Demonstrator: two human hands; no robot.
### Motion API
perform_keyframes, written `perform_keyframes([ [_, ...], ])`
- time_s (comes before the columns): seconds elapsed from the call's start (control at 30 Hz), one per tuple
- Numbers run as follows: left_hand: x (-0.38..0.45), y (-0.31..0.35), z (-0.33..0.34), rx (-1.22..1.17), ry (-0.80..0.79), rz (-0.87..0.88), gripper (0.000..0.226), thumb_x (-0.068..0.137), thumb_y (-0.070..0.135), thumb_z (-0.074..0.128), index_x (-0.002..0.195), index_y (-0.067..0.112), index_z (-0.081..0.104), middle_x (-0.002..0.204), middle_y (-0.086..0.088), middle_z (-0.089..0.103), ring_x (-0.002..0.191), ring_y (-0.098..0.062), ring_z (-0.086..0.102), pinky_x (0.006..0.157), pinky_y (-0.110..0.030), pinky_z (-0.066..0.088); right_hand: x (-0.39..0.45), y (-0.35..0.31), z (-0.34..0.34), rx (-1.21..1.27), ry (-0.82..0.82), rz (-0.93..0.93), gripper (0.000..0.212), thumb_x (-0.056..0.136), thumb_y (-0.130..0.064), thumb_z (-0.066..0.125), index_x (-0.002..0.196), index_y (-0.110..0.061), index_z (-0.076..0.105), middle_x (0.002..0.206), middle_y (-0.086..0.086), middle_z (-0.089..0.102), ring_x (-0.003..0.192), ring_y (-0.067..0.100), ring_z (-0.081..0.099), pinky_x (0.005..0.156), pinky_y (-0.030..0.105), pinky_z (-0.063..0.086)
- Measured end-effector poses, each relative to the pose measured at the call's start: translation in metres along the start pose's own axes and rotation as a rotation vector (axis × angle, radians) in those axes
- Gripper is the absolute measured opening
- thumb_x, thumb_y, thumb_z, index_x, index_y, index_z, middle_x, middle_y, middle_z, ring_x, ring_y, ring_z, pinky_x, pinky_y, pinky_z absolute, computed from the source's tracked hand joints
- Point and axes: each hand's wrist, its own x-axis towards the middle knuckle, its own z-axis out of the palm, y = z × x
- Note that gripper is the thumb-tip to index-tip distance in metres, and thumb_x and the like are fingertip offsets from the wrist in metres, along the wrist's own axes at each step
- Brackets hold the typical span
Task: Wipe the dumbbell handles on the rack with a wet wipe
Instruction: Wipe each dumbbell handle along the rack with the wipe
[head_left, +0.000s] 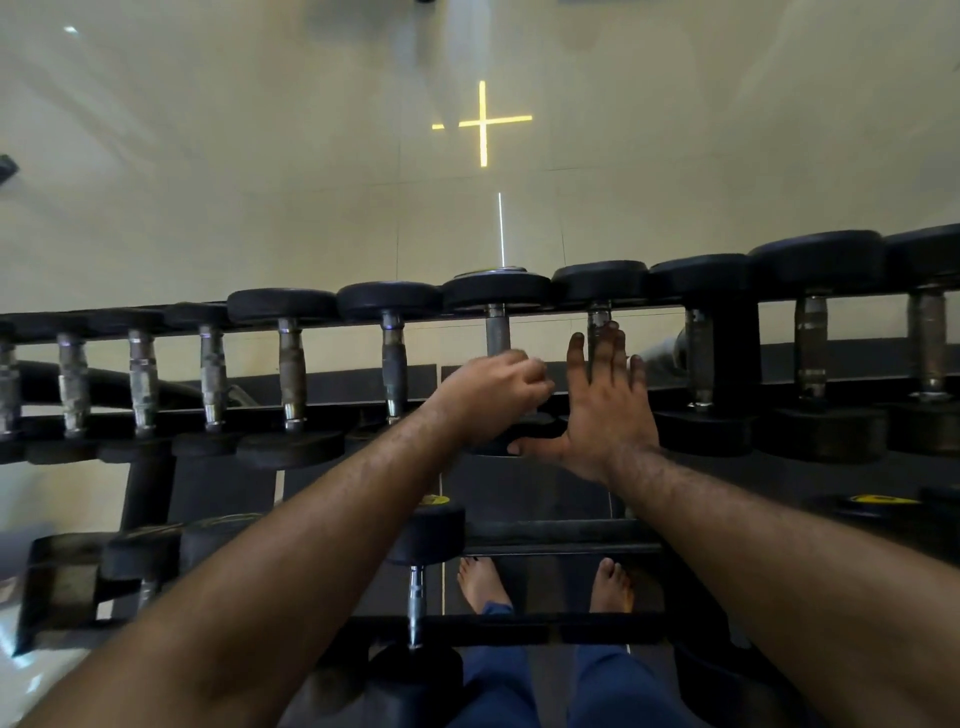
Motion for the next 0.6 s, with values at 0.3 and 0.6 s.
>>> perform_keyframes([
  [0.3, 0.027, -0.02, -0.022, 0.134, 0.2, -0.176, 0.026, 0.09, 0.007, 0.068, 0.115, 0.013, 0.074, 0.109, -0.004, 0.072, 0.095, -0.025, 0.063, 0.084, -0.039, 0.059, -0.002, -0.001, -0.002, 0.004, 0.01, 0.007, 0.168, 0.047, -0.121, 0.017, 0.167, -0.011, -0.023, 0.17, 0.025, -0.035, 0.16, 0.042, -0.029, 0.131, 0.063, 0.0],
  [0.6, 0.023, -0.013, -0.034, -0.104, 0.013, -0.113, 0.03, 0.086, 0.005, 0.076, 0.112, 0.019, 0.081, 0.106, 0.001, 0.077, 0.096, -0.024, 0.065, 0.082, -0.038, 0.057, -0.001, 0.0, 0.001, 0.016, 0.02, -0.004, 0.17, 0.046, -0.121, 0.014, 0.166, -0.008, -0.024, 0.171, 0.025, -0.032, 0.161, 0.041, -0.026, 0.132, 0.062, 0.002],
])
